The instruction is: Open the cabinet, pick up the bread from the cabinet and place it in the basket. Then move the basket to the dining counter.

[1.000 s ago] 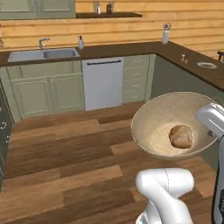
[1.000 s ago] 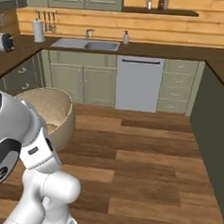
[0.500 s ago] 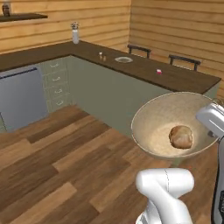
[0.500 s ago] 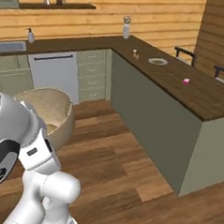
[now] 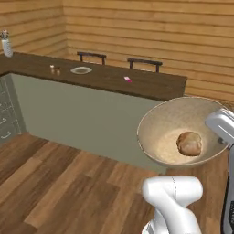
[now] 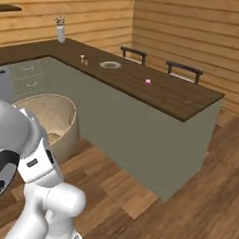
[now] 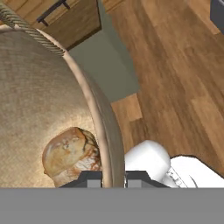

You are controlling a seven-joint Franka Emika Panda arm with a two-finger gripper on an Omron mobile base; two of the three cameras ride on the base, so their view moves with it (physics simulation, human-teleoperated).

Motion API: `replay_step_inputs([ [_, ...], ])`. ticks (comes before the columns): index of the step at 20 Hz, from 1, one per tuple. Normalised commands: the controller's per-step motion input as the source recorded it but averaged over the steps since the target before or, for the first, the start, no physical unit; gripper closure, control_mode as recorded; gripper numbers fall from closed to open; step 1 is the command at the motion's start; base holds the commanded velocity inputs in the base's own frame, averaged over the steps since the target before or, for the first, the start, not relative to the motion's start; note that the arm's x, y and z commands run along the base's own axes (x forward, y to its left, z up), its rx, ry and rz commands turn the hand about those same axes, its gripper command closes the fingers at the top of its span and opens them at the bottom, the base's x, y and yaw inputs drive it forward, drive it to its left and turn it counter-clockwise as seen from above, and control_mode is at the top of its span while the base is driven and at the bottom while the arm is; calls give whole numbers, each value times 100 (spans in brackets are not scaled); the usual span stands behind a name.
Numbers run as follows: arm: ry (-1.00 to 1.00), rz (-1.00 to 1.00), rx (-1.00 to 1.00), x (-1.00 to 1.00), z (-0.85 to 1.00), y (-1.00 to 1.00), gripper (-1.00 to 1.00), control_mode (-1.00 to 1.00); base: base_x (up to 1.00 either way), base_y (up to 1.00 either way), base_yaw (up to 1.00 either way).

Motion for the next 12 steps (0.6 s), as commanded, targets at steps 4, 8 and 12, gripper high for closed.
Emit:
replay_step_inputs([
  [4, 0, 0, 0, 0, 0, 0, 100, 100, 88, 74, -58],
  [8, 0, 0, 0, 0, 0, 0, 100, 100, 98, 70, -56],
  [12, 0, 0, 0, 0, 0, 0, 100, 100, 100, 66, -55],
])
